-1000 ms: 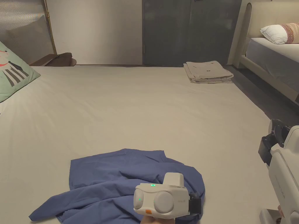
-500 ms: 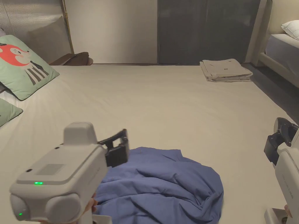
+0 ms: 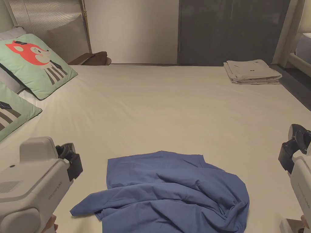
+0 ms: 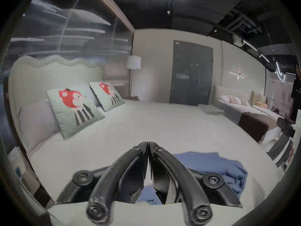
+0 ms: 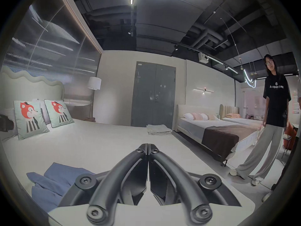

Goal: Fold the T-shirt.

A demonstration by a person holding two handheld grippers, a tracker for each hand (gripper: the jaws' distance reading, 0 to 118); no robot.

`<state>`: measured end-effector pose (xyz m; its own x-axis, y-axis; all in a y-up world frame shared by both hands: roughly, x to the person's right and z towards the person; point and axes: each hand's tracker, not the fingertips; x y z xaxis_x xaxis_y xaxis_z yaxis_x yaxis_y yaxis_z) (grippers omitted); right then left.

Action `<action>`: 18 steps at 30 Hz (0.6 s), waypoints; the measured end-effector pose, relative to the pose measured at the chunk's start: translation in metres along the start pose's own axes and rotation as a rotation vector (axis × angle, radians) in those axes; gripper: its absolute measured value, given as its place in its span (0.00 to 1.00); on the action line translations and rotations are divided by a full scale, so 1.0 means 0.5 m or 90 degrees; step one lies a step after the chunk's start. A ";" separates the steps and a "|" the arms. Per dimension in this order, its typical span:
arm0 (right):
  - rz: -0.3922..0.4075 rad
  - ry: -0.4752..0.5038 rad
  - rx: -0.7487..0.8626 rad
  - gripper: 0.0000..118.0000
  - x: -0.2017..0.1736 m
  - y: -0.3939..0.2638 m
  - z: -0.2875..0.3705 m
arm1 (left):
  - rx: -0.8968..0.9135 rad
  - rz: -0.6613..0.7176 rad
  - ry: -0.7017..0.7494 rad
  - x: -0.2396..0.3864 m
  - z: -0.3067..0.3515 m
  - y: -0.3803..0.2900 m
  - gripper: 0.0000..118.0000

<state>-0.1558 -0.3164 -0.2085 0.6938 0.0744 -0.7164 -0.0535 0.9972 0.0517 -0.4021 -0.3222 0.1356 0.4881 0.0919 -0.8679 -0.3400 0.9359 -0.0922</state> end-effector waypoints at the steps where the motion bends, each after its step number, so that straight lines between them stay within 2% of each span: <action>1: 0.002 0.001 -0.003 0.00 0.000 -0.003 -0.001 | -0.039 0.008 -0.009 -0.009 -0.020 -0.013 0.00; 4: 0.007 0.001 -0.015 0.00 0.001 -0.012 -0.003 | -0.135 0.029 -0.006 -0.038 -0.084 -0.058 0.01; 5: 0.007 0.001 -0.020 0.00 0.002 -0.016 -0.004 | -0.177 0.035 -0.012 -0.046 -0.106 -0.075 0.08; 6: 0.008 0.000 -0.024 0.00 0.003 -0.020 -0.003 | -0.214 0.045 -0.017 -0.054 -0.126 -0.091 0.29; 7: 0.008 -0.001 -0.030 0.00 0.004 -0.024 -0.005 | -0.249 0.053 -0.014 -0.064 -0.146 -0.108 0.67; 8: 0.009 -0.001 -0.035 0.00 0.004 -0.029 -0.006 | -0.276 0.060 -0.004 -0.069 -0.164 -0.128 0.89; 9: 0.009 -0.002 -0.040 0.00 0.005 -0.033 -0.007 | -0.289 0.059 -0.005 -0.074 -0.177 -0.144 0.94; 10: 0.011 -0.002 -0.045 0.00 0.006 -0.039 -0.005 | -0.292 0.043 0.013 -0.076 -0.185 -0.156 0.91; 15: 0.015 -0.006 -0.071 0.00 0.009 -0.062 -0.007 | -0.356 0.043 0.020 -0.097 -0.236 -0.216 0.89; 17: 0.017 -0.008 -0.081 0.00 0.011 -0.069 -0.009 | -0.363 0.044 0.022 -0.097 -0.244 -0.226 0.76; 18: 0.018 -0.008 -0.086 0.00 0.011 -0.073 -0.007 | -0.363 0.044 0.023 -0.096 -0.246 -0.228 0.66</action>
<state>-0.1529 -0.3525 -0.2167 0.6993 0.1032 -0.7073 -0.1684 0.9854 -0.0228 -0.4858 -0.4751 0.1276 0.4248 0.1258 -0.8965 -0.7547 0.5962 -0.2740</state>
